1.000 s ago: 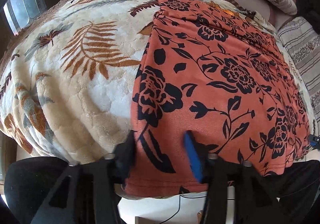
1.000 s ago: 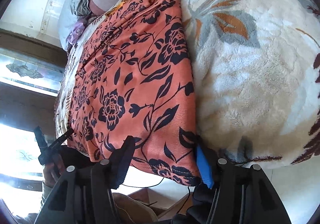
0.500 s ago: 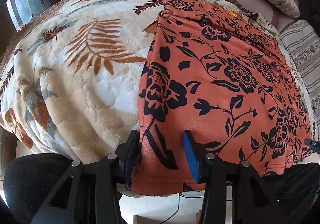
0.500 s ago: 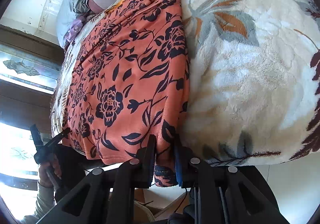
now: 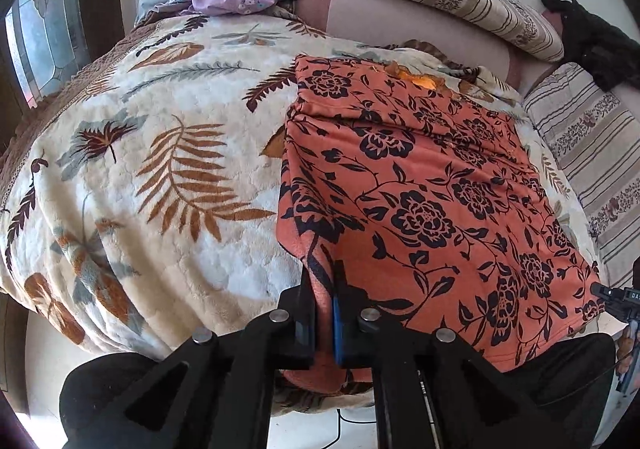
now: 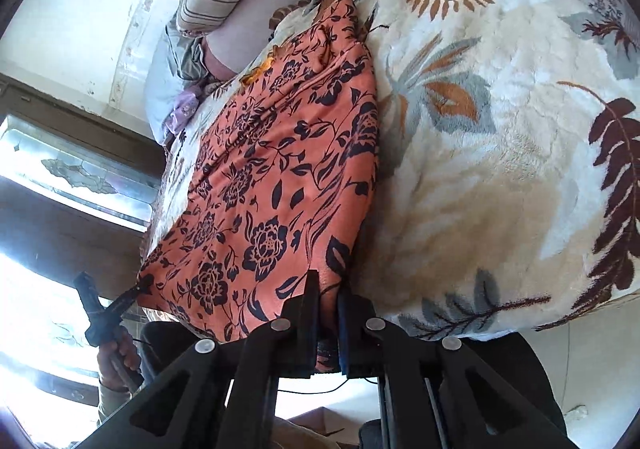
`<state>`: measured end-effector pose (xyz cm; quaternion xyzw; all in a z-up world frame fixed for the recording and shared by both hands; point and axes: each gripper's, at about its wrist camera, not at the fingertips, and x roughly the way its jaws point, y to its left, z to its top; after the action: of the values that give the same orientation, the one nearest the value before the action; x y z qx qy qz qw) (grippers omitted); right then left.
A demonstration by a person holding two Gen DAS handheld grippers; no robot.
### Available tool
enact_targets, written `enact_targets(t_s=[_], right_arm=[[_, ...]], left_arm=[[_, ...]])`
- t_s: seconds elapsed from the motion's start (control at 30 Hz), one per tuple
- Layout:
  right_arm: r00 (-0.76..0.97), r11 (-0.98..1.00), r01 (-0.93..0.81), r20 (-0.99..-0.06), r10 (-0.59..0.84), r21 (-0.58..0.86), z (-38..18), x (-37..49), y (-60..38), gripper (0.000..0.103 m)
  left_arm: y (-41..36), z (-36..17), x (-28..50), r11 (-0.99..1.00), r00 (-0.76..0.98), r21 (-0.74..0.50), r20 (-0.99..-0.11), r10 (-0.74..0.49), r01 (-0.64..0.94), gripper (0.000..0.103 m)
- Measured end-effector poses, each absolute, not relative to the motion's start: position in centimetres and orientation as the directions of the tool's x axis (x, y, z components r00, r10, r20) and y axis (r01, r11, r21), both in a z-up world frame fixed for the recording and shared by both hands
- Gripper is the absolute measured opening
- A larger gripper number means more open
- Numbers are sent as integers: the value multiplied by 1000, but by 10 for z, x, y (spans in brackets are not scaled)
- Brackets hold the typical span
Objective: Fold small clothes
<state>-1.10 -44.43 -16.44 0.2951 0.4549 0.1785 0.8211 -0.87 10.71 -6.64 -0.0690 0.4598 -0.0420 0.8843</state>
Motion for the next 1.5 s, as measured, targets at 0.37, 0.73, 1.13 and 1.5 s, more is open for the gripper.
enact_targets(t_s=[0.37,0.73,1.13,1.5], right_arm=[[552,721,-42,-585,594,692,-155,-9,-455,8],[469,768,54,-695,545,638,-169,10,-447,11],[349,803,106,-778,523,587,-201,26,-444,11],[465,721,-7,-636,616,692,-172,16,-446,9]], left_arm=[[122,-67,-13,970,586,-241,-787,-192,-6,6],[129,-93,-4,962,544,-273,-812,-212,-33,7],[132,-105,8,958,513,-285,-827,-231,-28,9],[133,-63,5,957,606,-290,-756,-248,30,7]])
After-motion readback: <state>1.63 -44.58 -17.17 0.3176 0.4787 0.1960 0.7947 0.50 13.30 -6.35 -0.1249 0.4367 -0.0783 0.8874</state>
